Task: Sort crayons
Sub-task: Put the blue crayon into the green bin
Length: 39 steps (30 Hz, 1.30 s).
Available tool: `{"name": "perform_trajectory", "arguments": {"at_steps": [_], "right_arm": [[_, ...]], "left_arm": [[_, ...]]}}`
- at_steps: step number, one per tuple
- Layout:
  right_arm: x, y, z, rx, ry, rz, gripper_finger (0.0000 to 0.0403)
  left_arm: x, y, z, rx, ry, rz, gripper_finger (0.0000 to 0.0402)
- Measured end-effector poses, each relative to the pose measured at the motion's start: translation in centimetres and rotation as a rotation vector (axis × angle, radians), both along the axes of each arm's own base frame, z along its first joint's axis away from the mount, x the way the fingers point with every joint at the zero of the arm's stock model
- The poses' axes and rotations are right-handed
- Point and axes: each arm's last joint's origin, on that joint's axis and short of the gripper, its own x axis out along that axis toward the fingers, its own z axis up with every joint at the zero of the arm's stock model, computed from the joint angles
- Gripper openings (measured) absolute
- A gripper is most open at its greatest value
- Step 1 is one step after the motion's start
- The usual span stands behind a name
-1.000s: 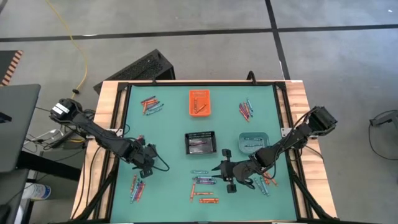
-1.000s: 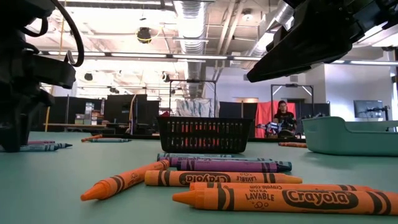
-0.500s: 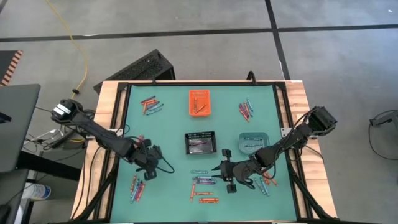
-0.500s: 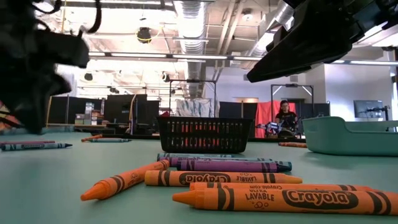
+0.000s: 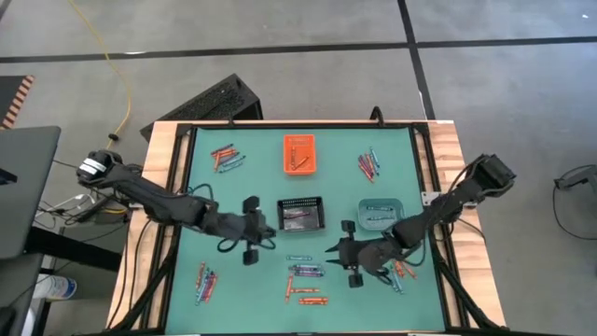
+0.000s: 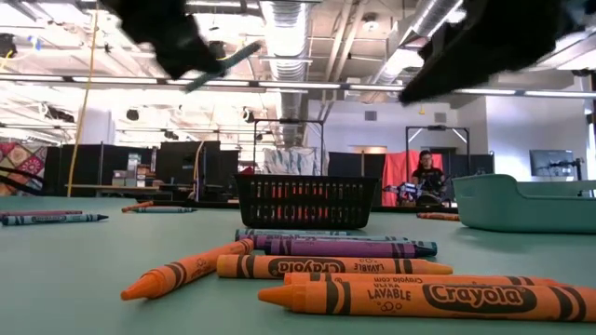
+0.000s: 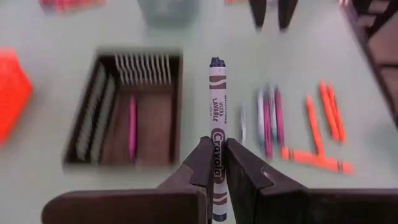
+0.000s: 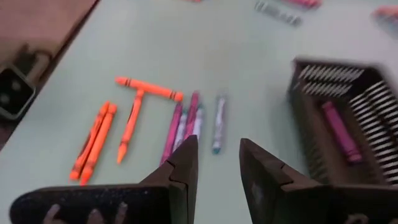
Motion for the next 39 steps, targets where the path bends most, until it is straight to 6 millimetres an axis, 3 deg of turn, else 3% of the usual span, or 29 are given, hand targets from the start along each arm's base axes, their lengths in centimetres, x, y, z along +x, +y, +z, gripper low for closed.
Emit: {"name": "perform_trajectory", "arguments": {"at_steps": [10, 17, 26, 33, 39], "right_arm": [[-4.2, 3.6, 2.8, -0.237, -0.223, -0.105, 0.0111], [-7.7, 5.9, 4.0, -0.332, -0.341, -0.183, 0.0111], [-9.7, 7.1, 4.2, -0.379, -0.396, -0.228, 0.0111], [-10.3, 7.5, 4.2, -0.391, -0.401, -0.205, 0.0111], [-10.4, 7.5, 4.2, -0.403, -0.405, -0.223, 0.0111]], "left_arm": [[8.4, 4.0, -3.5, 0.061, -0.256, -0.034, 0.0016], [16.2, 7.2, -4.0, 0.051, -0.280, -0.108, 0.0016], [25.6, 9.9, -3.7, 0.061, -0.223, -0.183, 0.0016], [29.5, 10.5, -4.9, 0.037, -0.177, -0.220, 0.0016], [30.1, 10.5, -5.9, 0.059, -0.157, -0.230, 0.0016]]}}
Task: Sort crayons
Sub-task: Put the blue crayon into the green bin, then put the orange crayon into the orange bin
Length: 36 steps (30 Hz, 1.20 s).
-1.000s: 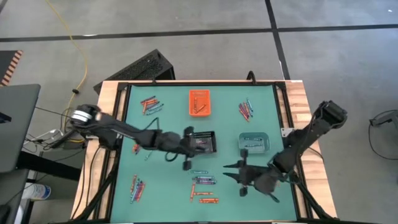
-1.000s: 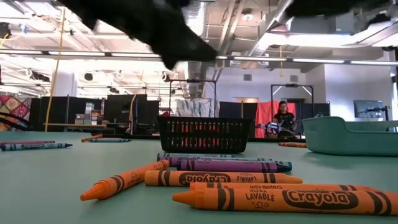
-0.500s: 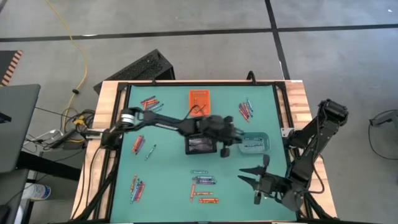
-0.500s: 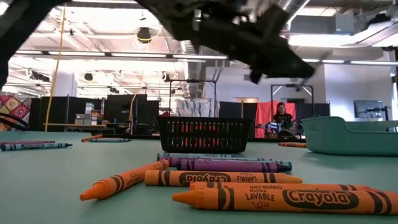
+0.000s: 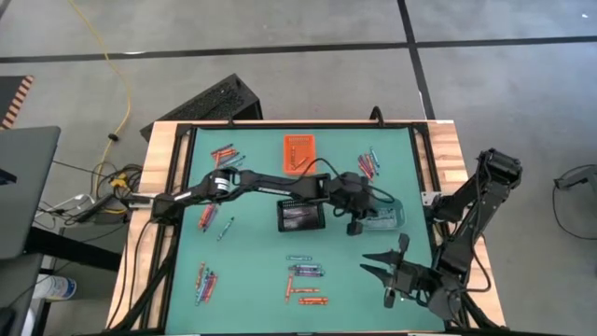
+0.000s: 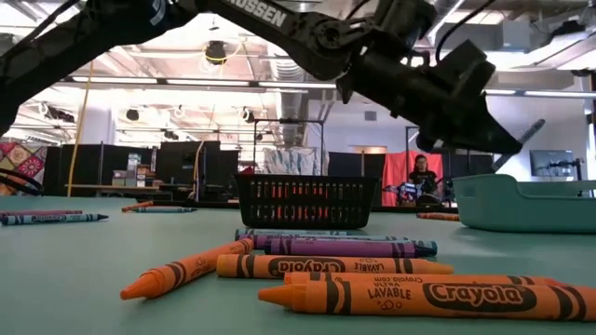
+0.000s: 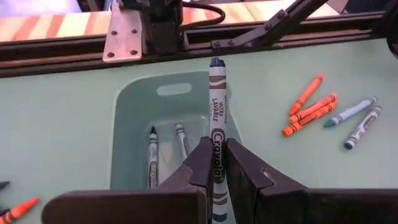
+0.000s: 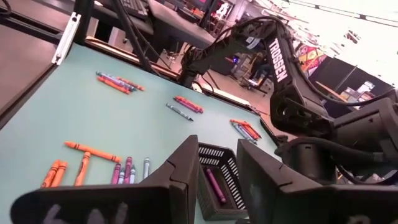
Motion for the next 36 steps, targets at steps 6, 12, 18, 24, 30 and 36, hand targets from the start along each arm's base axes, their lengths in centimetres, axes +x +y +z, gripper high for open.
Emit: {"name": "perform_trajectory", "arguments": {"at_steps": [6, 12, 18, 24, 30, 36], "right_arm": [[0.0, 0.0, 0.0, -0.007, 0.003, 0.001, 0.0111], [0.0, 0.0, 0.0, -0.008, 0.003, 0.000, 0.0111], [0.0, 0.0, 0.0, -0.012, 0.005, 0.001, 0.0111], [0.0, -0.1, -0.1, -0.022, 0.011, -0.001, 0.0111], [0.5, -0.4, -0.2, 0.003, 0.007, -0.023, 0.0111], [2.3, -1.8, -0.6, 0.100, 0.031, -0.046, 0.0111]], "left_arm": [[-0.1, 0.0, -0.1, 0.037, 0.009, -0.015, 0.0048], [-0.2, 0.0, -0.1, 0.033, 0.029, -0.007, 0.0103], [-1.9, 0.8, 3.1, 0.061, 0.123, 0.046, 0.0127], [-6.0, 1.4, 7.5, 0.192, 0.354, 0.121, 0.0128], [-11.5, 1.4, 13.4, 0.268, 0.515, 0.286, 0.0127], [-17.7, 0.7, 18.2, 0.225, 0.609, 0.366, 0.0127]]}}
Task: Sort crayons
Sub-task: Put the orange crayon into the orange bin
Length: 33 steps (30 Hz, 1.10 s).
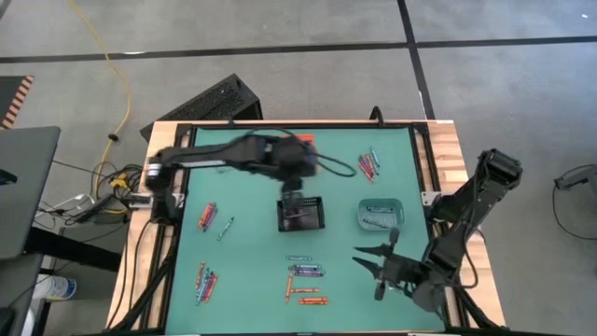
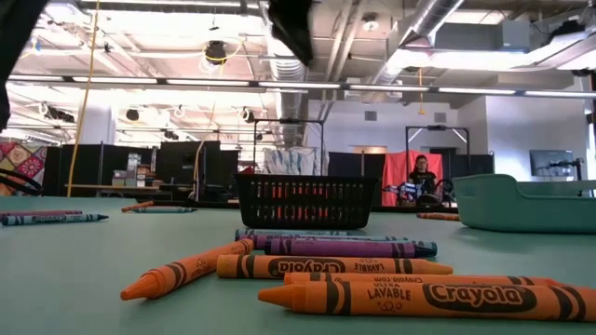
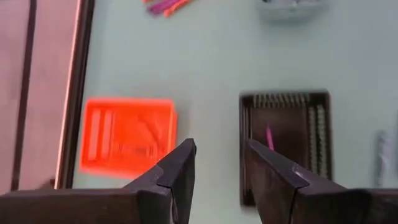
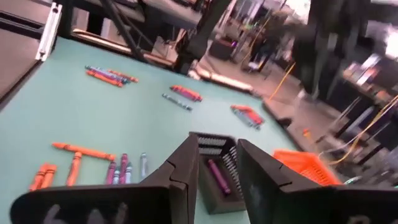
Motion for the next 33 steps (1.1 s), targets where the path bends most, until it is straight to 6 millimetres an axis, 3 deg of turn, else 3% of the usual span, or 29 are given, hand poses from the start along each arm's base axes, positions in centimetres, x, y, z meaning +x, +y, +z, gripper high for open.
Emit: {"name": "perform_trajectory", "arguments": {"at_steps": [5, 9, 16, 19, 23, 27, 33], "right_arm": [[2.1, -1.4, -0.6, 0.160, 0.043, 0.016, 0.0111], [3.5, -2.4, -0.8, 0.239, 0.078, 0.038, 0.0111], [5.1, -4.0, -0.7, 0.299, 0.085, 0.023, 0.0111], [5.7, -4.5, -0.1, 0.426, 0.097, 0.032, 0.0111], [6.2, -4.9, 1.6, 0.753, 0.255, 0.051, 0.0111], [5.4, -4.8, 1.6, 1.000, 0.493, -0.151, 0.0111], [2.3, -3.6, 0.6, 1.159, 0.869, -0.481, 0.0111]], "left_arm": [[-6.6, -2.6, 1.1, 0.022, 0.007, 0.066, 0.0127], [-12.6, -5.1, 1.4, 0.047, -0.116, 0.126, 0.0127], [-19.8, -8.5, -2.3, 0.011, -0.463, 0.010, 0.0127], [-21.6, -9.3, -5.0, -0.039, -0.605, -0.075, 0.0127], [-23.2, -10.0, -9.3, -0.073, -0.761, -0.197, 0.0127], [-24.4, -10.3, -12.7, -0.070, -0.906, -0.282, 0.0127], [-25.5, -10.2, -14.8, -0.020, -1.088, -0.345, 0.0127]]}}
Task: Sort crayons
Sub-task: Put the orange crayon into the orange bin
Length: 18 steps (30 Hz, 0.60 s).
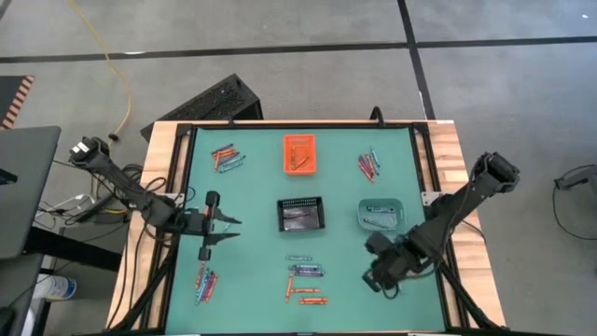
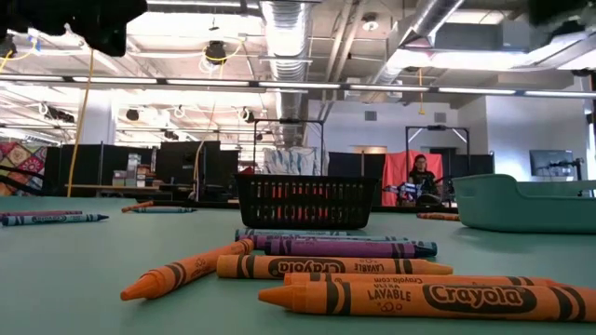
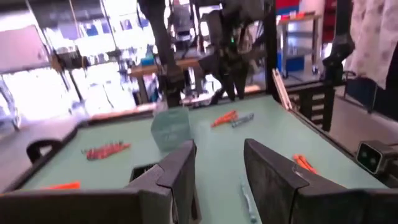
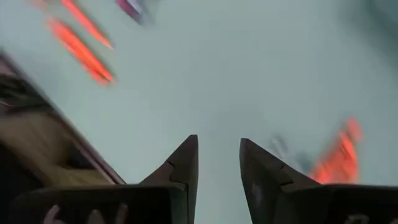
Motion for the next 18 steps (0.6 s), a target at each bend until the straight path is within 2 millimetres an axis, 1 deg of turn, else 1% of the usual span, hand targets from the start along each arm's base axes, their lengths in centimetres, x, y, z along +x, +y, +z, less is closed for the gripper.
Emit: {"name": "perform_trajectory", "arguments": {"at_steps": [5, 8, 10, 13, 18], "right_arm": [[-2.5, 2.1, -2.3, -0.017, 0.148, 0.004, 0.0111], [-3.9, 2.7, -3.4, -0.015, 0.266, 0.010, 0.0111], [-4.6, 2.9, -4.1, -0.021, 0.312, 0.010, 0.0111], [-5.3, 3.0, -4.7, -0.023, 0.318, 0.024, 0.0111], [-6.0, 2.7, -5.4, -0.041, 0.344, 0.039, 0.0112]], "left_arm": [[-0.2, -0.1, -1.2, 0.018, 0.019, -0.065, 0.0127], [-0.1, -0.3, -2.1, 0.045, 0.061, -0.093, 0.0127], [0.0, -0.3, -2.3, 0.053, 0.080, -0.089, 0.0127], [0.2, -0.5, -2.7, 0.068, 0.103, -0.083, 0.0127], [0.3, -0.5, -2.6, 0.079, 0.088, -0.082, 0.0127]]}}
